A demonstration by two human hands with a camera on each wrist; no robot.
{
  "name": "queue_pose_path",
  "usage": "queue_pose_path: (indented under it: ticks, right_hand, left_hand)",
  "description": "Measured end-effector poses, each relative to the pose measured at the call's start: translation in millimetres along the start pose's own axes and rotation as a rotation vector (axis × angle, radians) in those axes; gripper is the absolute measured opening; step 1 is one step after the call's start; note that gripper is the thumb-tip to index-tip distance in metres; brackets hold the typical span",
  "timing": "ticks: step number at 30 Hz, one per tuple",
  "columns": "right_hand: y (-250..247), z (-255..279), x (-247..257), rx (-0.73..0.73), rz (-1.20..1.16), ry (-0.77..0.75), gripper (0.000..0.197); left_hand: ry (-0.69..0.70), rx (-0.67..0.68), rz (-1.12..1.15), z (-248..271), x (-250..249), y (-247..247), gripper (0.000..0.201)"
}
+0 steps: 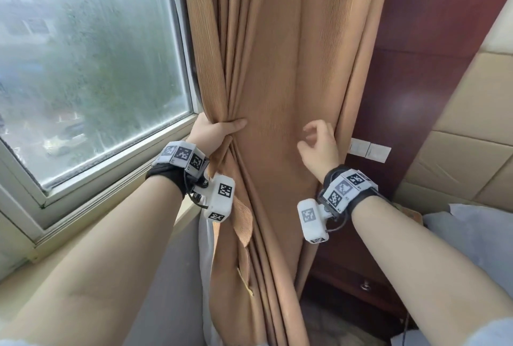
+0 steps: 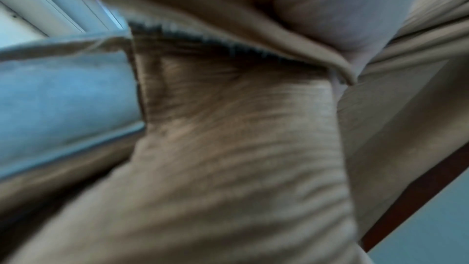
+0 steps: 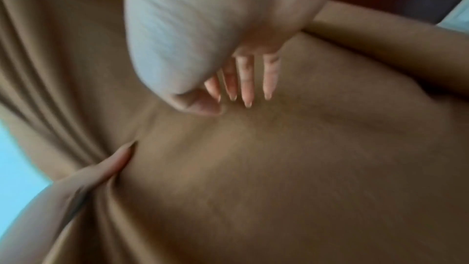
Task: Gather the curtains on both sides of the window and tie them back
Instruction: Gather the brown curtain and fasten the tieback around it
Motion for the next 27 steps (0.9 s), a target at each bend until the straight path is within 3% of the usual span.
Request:
queue_pose_path:
  ticks: [2, 5, 8, 12, 15, 17, 20, 23, 27]
  right_hand:
    - [-12, -15, -17, -0.099, 0.073, 0.15, 0.036]
    - [-24, -35, -35, -0.126, 0.073, 0.389, 0.062]
    - [-30, -45, -38, -0.108, -0.029, 0.487, 0.08]
    - [-33, -53, -35, -0.08, -0.341, 0.466, 0.088]
    - [-39, -59, -30, -0.077, -0.398, 0.421, 0.085]
    - [-45, -61, -28, -0.097, -0.341, 0.41, 0.067]
    - [-52, -64, -33, -0.186, -0.252, 0.357, 0.022]
    - [-54, -59, -29, -0.26, -0.207, 0.3, 0.043]
    - [-46, -40, -6, -0.314, -0.081, 0.124, 0.038]
  left_hand:
    - [0.001, -0.011, 0.015, 0, 1, -3, 0.041]
    - [0.003, -0.02, 0.037, 0, 1, -6, 0.044]
    - [0.003, -0.021, 0.076, 0, 2, -6, 0.046]
    - [0.004, -0.025, 0.083, -1, 2, -5, 0.051]
    - [0.003, -0.03, 0.084, -2, 3, -6, 0.049]
    - [-0.003, -0.029, 0.078, -4, 4, -6, 0.05]
    - [-0.011, -0.041, 0.07, -8, 6, -8, 0.052]
    - [0.001, -0.081, 0.058, -12, 7, -7, 0.055]
    - [0.053, -0.134, 0.013, -17, 7, 1, 0.047]
Point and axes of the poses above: each hand's wrist, its own z-axis away from the middle knuckle, its own y-axis out of the palm, x = y × z, the point moved 4 cm from there along -z, towards the middle knuckle, and after that the axes turned 3 degrees about x, right-handed, at the moved point
